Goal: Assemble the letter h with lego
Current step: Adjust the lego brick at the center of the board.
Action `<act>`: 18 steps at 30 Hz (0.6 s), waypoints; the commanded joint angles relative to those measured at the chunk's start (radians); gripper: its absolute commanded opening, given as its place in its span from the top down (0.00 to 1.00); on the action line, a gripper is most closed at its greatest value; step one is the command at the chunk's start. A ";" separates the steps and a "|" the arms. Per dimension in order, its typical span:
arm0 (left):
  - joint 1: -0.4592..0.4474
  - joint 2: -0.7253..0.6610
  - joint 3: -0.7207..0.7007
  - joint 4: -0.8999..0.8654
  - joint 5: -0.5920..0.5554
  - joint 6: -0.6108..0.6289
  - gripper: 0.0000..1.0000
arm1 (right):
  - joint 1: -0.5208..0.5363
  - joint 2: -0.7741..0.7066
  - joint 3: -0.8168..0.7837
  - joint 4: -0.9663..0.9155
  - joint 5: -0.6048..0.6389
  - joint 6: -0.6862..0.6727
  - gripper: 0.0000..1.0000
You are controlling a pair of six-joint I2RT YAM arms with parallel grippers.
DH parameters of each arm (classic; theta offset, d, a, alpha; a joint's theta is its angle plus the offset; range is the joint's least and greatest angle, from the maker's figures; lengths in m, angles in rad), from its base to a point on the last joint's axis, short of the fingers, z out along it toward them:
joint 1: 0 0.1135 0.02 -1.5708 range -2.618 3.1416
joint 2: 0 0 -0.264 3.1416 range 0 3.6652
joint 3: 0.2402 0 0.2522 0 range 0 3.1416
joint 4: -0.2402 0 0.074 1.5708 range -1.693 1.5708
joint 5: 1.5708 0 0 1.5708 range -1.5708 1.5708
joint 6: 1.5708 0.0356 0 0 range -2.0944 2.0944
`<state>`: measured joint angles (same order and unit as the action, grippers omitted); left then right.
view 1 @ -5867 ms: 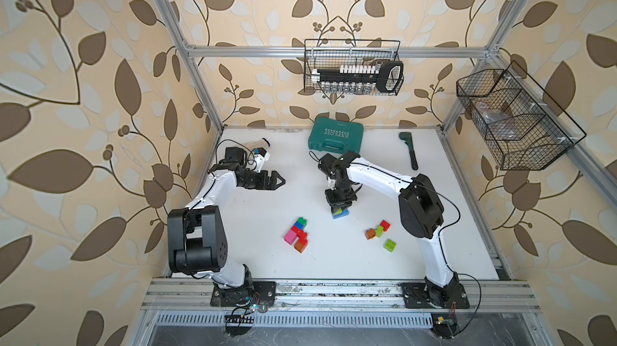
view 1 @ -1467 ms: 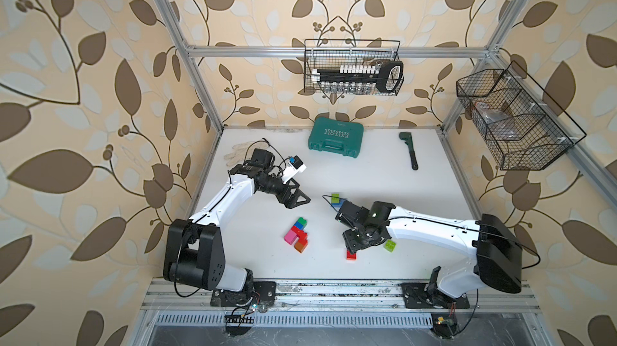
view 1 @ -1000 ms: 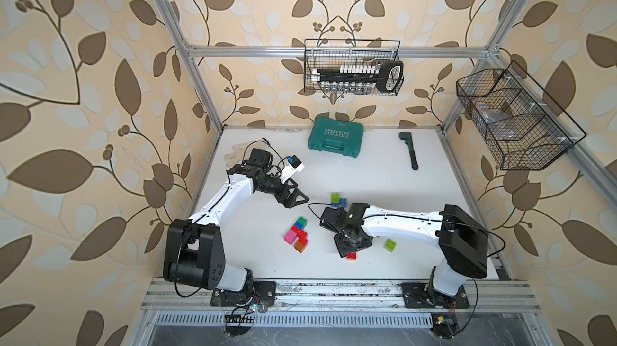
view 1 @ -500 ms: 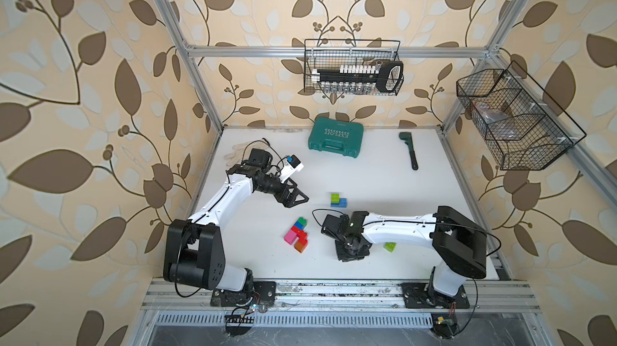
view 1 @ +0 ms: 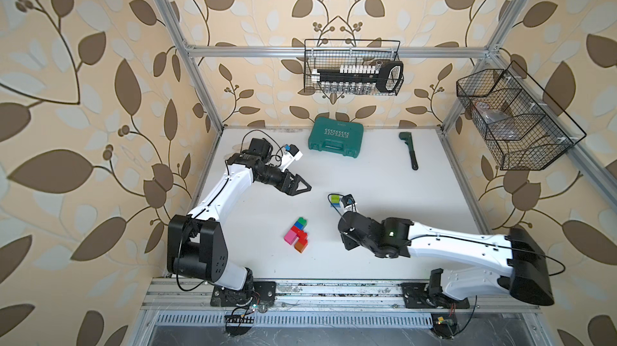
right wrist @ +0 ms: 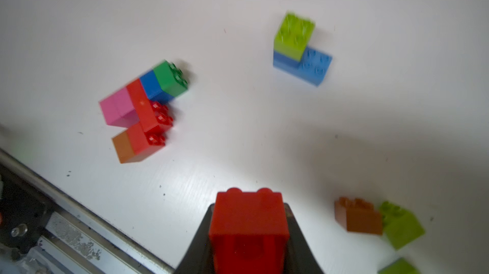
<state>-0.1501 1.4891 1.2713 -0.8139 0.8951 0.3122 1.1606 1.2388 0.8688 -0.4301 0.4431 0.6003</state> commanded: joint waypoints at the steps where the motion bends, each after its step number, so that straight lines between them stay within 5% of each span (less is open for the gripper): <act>1: -0.027 0.031 0.091 -0.089 0.125 -0.181 0.02 | 0.004 -0.074 -0.095 0.309 0.106 -0.344 0.90; 9: -0.117 0.050 0.139 -0.098 0.287 -0.285 0.03 | 0.002 -0.215 -0.279 0.797 0.003 -0.804 0.90; 18: -0.210 0.025 0.108 -0.124 0.428 -0.225 0.07 | -0.007 -0.281 -0.366 1.022 -0.227 -1.001 0.90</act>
<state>-0.3420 1.5513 1.3849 -0.9035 1.2301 0.0486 1.1599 0.9810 0.5224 0.4610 0.3153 -0.2974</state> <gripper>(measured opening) 0.934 0.278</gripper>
